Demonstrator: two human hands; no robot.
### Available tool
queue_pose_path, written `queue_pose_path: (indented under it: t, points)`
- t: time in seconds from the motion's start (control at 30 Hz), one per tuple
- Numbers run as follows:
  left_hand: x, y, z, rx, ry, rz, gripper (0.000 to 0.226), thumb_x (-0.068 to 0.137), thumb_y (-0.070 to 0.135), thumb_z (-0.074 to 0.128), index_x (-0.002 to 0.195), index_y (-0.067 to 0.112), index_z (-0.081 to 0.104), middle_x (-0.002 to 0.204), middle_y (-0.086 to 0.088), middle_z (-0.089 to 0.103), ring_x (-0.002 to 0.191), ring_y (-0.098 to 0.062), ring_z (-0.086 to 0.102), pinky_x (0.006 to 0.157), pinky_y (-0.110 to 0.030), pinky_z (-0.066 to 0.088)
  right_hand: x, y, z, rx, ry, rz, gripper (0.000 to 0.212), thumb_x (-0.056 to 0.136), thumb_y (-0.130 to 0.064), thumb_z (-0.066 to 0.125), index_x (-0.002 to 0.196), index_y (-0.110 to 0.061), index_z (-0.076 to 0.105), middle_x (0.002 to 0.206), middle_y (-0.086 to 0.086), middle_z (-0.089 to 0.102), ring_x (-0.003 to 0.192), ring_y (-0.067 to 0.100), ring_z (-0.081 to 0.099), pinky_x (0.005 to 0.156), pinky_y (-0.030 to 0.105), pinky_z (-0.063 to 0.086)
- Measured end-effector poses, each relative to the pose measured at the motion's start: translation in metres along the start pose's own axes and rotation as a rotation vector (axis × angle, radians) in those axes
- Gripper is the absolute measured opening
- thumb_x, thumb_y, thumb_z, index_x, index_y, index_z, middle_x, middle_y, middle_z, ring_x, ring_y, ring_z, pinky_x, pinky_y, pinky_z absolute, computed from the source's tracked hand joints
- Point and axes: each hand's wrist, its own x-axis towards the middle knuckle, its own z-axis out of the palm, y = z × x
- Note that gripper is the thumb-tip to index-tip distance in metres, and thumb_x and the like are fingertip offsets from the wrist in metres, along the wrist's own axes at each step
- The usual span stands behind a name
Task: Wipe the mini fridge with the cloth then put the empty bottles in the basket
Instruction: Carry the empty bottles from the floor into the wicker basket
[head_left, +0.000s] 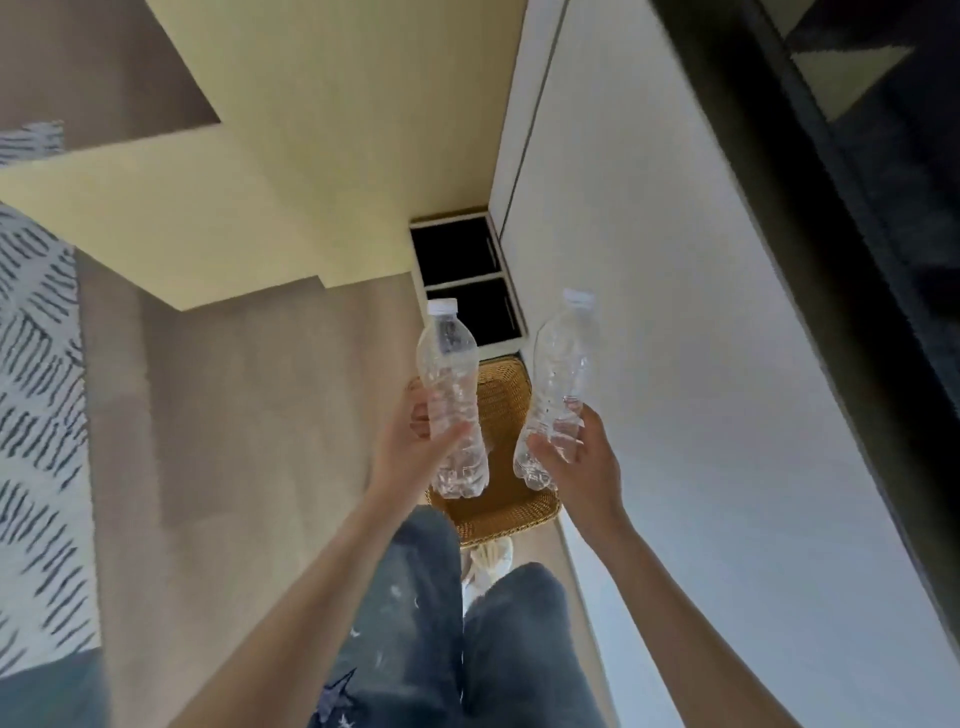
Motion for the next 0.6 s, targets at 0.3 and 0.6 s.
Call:
queue_pose_path:
  t: [0.3, 0.6]
  points:
    - [0.076, -0.13, 0.063, -0.042, 0.068, -0.207, 0.042, 0.081, 0.018, 0.08, 0.115, 0.02, 0.055, 0.098, 0.01, 0.062, 0.077, 0.017, 0.06, 0.058, -0.004, 0.047, 0.101, 0.127, 0.048, -0.034, -0.126, 0.109, 0.049, 0.087, -0.045, 0.072, 0.126, -0.049, 0.042, 0.112, -0.035, 0.053, 0.095, -0.013, 0.06, 0.066, 0.0, 0.046]
    - [0.206, -0.346, 0.159, 0.04, 0.012, -0.307, 0.062, 0.081, 0.041, 0.079, 0.134, 0.022, 0.051, 0.115, 0.013, 0.059, 0.101, -0.007, 0.063, 0.079, -0.022, 0.054, 0.235, 0.334, 0.148, -0.056, -0.192, 0.147, 0.074, 0.079, -0.059, 0.07, 0.143, -0.032, 0.043, 0.123, -0.02, 0.051, 0.096, -0.013, 0.054, 0.066, 0.004, 0.045]
